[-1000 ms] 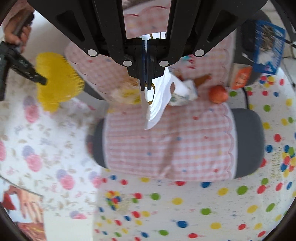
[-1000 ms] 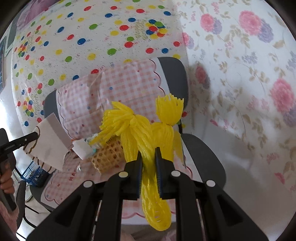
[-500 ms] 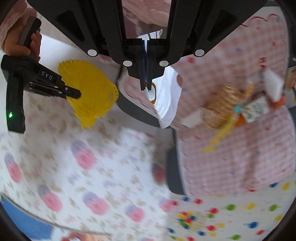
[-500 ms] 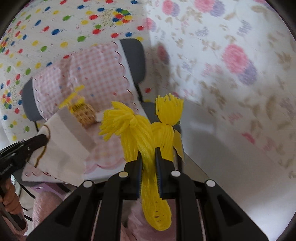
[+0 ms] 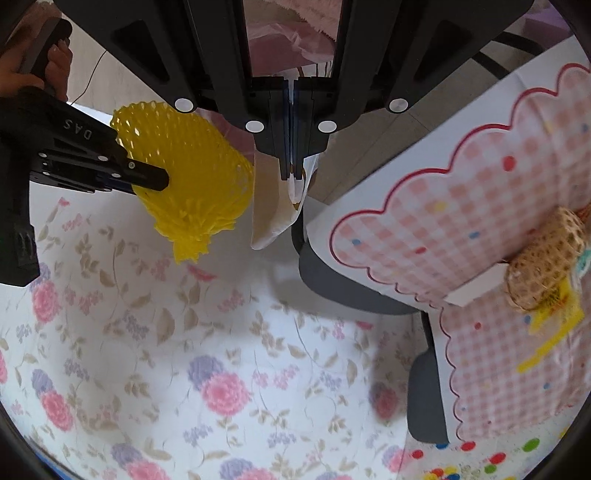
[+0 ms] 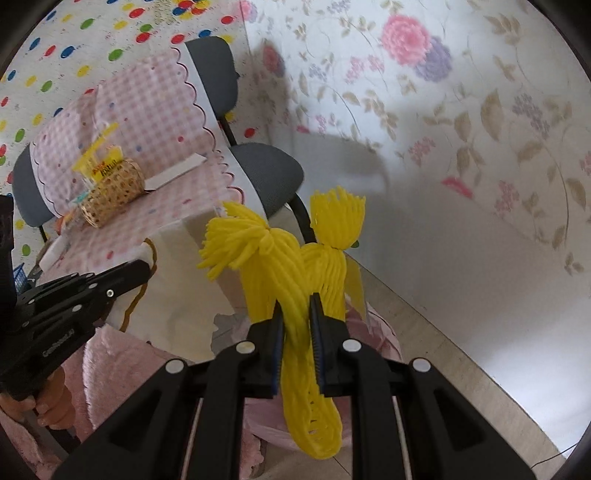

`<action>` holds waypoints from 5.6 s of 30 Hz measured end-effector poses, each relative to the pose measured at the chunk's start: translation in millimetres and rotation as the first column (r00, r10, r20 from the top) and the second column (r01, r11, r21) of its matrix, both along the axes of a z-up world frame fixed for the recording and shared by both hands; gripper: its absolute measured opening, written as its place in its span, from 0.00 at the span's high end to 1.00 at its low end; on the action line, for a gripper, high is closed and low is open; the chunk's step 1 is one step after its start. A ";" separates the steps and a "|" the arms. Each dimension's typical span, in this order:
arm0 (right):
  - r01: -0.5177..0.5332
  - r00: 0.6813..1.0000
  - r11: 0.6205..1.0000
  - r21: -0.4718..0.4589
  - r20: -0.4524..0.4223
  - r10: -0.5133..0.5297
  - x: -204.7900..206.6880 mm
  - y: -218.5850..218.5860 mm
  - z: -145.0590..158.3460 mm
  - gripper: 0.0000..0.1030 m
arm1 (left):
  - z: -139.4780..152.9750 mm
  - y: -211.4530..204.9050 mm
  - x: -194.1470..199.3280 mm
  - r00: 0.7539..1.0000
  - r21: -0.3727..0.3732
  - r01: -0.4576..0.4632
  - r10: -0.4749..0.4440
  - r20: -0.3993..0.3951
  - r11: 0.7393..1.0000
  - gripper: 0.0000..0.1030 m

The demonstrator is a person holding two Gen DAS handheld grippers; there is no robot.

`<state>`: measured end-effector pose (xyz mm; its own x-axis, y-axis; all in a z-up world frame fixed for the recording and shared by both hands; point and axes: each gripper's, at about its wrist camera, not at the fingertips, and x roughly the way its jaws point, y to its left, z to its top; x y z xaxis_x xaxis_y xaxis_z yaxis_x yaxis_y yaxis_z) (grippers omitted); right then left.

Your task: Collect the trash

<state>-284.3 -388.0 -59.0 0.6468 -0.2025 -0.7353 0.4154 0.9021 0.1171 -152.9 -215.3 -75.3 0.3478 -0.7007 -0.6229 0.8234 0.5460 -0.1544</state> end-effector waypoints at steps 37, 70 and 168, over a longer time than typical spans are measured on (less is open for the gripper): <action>0.039 0.995 0.999 -0.014 0.092 -0.037 16.7 -19.9 32.3 0.61 | 23.1 67.8 35.9 0.974 0.037 -0.226 0.225 0.029 0.973 0.60; -0.447 0.880 0.890 -0.088 0.139 0.455 240.8 150.9 78.2 0.34 | 9.7 304.0 209.2 0.568 0.125 -0.818 0.823 0.028 0.561 0.15; -0.036 0.999 0.999 0.000 0.002 0.036 -7.0 19.3 50.4 0.96 | 12.7 17.0 -8.9 0.997 0.075 -0.077 0.075 0.020 0.994 0.37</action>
<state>-291.3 -368.7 -8.6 0.6549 -0.1787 -0.7342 0.3826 0.9163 0.1182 -161.7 -198.3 -62.6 0.4096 -0.6230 -0.6665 0.7813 0.6167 -0.0963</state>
